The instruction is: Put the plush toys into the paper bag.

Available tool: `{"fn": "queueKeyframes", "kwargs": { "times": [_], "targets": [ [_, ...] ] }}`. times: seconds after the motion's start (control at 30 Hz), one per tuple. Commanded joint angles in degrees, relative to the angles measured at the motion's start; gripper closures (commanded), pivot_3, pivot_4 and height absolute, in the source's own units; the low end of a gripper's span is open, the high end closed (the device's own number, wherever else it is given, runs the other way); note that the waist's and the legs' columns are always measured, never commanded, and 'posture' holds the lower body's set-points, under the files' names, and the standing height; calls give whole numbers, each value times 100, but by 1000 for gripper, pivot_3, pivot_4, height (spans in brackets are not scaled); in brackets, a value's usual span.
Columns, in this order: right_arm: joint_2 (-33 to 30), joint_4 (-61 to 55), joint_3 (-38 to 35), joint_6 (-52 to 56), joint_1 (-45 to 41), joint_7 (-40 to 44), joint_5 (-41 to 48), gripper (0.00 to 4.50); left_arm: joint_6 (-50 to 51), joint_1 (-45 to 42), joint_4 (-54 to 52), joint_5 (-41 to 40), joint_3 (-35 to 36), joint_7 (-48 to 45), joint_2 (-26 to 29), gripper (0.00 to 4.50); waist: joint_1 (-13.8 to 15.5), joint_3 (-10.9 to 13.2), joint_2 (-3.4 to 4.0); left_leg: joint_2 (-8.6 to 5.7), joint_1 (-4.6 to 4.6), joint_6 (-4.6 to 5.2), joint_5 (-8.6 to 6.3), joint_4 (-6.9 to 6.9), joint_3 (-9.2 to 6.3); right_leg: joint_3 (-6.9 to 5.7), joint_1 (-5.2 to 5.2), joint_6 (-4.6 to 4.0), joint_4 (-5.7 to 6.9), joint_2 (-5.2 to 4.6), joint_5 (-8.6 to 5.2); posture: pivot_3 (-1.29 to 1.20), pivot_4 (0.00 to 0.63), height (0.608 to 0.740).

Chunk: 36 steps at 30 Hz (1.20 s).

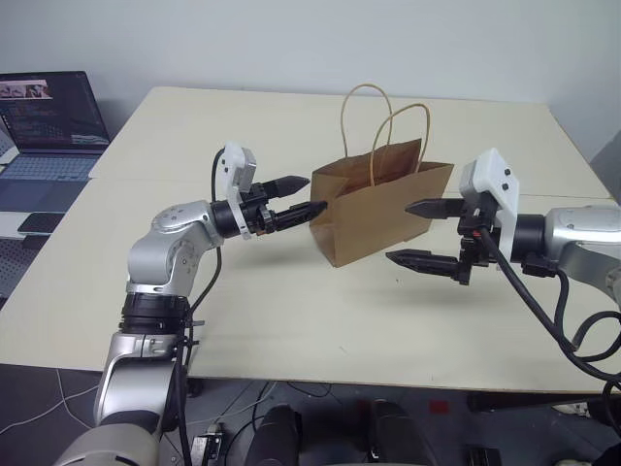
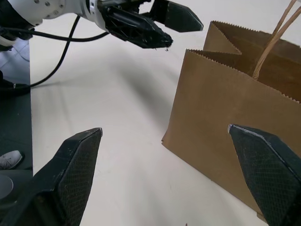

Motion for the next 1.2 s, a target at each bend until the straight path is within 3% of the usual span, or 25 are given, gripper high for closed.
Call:
{"fn": "queueKeyframes", "kwargs": {
  "times": [0.03,0.3,0.53,0.63,1.0,1.2],
  "targets": [
    [-7,-181,-198,-48,23,37,35,0,110,257,-709,-101,-84,262,-101,707,1,0,0,0,0,0,0,0,-2,1,0,0,0,-1,0,0,150,740],
    [-116,-149,-357,-16,31,105,53,0,91,342,-686,141,-101,1210,-688,707,14,0,0,-3,1,1,1,4,-2,3,4,0,0,-2,0,0,150,740],
    [-292,-90,-632,72,56,99,89,0,28,271,-572,306,-331,1503,-1024,707,14,0,0,-4,3,1,1,3,1,3,4,0,3,-1,0,0,150,740],
    [-358,-81,-736,106,75,84,85,0,65,312,-587,367,-417,1634,-1143,1236,15,0,0,-3,4,1,1,3,2,2,4,0,3,-1,0,0,150,740],
    [-345,-116,-885,206,139,6,109,0,-156,227,-309,540,-541,1590,-1149,4444,15,0,-1,-5,6,1,1,3,6,6,4,0,6,0,0,0,150,740],
    [-435,-78,-1022,-24,304,165,-39,0,-374,-32,48,475,-615,714,-783,4480,14,0,-1,-11,6,1,1,3,18,4,4,0,6,0,0,0,150,740]
  ]
}}
